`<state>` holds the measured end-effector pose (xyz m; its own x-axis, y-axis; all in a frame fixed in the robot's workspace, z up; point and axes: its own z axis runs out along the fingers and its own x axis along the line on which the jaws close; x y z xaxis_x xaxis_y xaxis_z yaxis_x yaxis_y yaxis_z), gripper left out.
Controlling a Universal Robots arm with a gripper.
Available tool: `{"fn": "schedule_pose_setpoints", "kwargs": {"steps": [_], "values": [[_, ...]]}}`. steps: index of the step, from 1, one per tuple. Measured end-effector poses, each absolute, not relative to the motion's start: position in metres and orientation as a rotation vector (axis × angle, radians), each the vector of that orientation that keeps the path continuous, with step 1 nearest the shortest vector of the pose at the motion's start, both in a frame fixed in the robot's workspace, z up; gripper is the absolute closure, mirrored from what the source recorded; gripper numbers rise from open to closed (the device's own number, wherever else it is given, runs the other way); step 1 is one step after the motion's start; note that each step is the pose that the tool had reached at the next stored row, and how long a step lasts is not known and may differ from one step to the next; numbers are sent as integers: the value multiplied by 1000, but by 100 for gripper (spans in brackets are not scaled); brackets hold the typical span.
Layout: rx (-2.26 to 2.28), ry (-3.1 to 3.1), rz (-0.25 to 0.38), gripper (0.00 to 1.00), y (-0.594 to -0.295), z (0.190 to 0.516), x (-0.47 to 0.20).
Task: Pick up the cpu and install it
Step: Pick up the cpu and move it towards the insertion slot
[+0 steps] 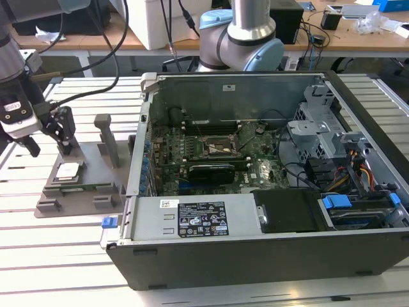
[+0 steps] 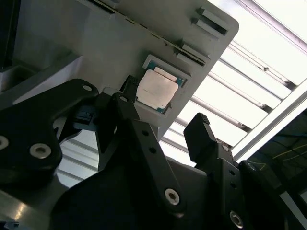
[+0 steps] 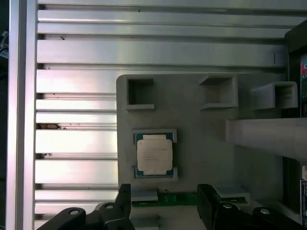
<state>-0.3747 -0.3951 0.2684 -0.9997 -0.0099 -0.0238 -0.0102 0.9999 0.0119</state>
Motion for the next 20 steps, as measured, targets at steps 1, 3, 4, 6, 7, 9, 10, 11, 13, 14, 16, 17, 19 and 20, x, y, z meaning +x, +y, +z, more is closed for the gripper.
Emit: {"fn": "schedule_pose_setpoints", "kwargs": {"steps": [1,3,4,6,7,9,10,11,13,14,16,17,19,20], "values": [[-17,3118,19,34,-394,267,-375],[-23,3118,19,34,-390,263,-375],[-25,3118,19,34,-390,261,-375],[-29,3118,19,34,-390,257,-375],[-29,3118,20,34,-390,255,-375],[-29,3118,20,34,-389,246,-375],[-29,3118,20,34,-389,244,-375],[-29,3118,20,34,-389,242,-375],[-29,3118,20,34,-389,237,-375],[-29,3118,20,34,-389,234,-375],[-29,3118,20,34,-389,230,-375],[-29,3118,20,34,-389,228,-375],[-28,3118,20,34,-389,224,-376],[-29,3118,20,34,-389,222,-376]]}}
